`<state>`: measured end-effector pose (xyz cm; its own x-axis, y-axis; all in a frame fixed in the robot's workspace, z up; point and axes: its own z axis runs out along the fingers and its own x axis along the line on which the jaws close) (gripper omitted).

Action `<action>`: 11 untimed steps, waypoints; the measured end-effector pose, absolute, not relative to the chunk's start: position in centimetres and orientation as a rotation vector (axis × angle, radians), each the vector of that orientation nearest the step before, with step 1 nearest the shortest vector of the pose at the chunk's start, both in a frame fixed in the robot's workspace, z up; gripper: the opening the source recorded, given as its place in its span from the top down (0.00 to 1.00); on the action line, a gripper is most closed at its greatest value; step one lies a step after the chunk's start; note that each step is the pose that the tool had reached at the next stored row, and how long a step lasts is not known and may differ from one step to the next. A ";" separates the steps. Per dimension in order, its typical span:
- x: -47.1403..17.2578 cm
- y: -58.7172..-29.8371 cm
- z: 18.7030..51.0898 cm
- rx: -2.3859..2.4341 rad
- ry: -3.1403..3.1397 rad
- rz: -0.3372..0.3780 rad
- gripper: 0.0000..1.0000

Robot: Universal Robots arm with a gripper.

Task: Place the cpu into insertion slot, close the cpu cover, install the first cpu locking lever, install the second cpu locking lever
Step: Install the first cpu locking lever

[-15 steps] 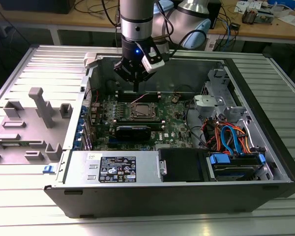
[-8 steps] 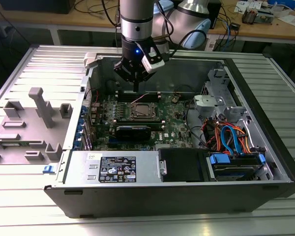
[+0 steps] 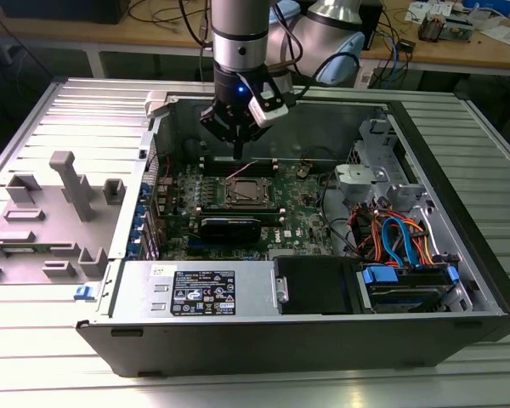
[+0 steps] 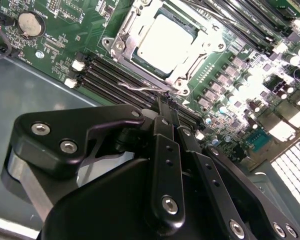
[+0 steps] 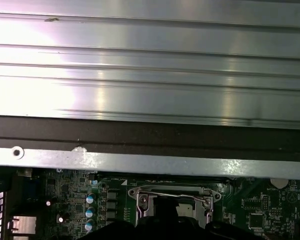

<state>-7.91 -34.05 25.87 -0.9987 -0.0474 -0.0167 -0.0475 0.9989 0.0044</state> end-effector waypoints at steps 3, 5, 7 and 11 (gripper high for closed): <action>-7.9 -34.0 25.4 -0.085 3.123 0.008 0.89; -7.7 -34.0 25.0 -0.087 3.123 0.008 0.89; -7.6 -34.0 24.7 -0.087 3.123 0.008 0.89; -7.3 -34.0 24.0 -0.086 3.123 0.010 0.89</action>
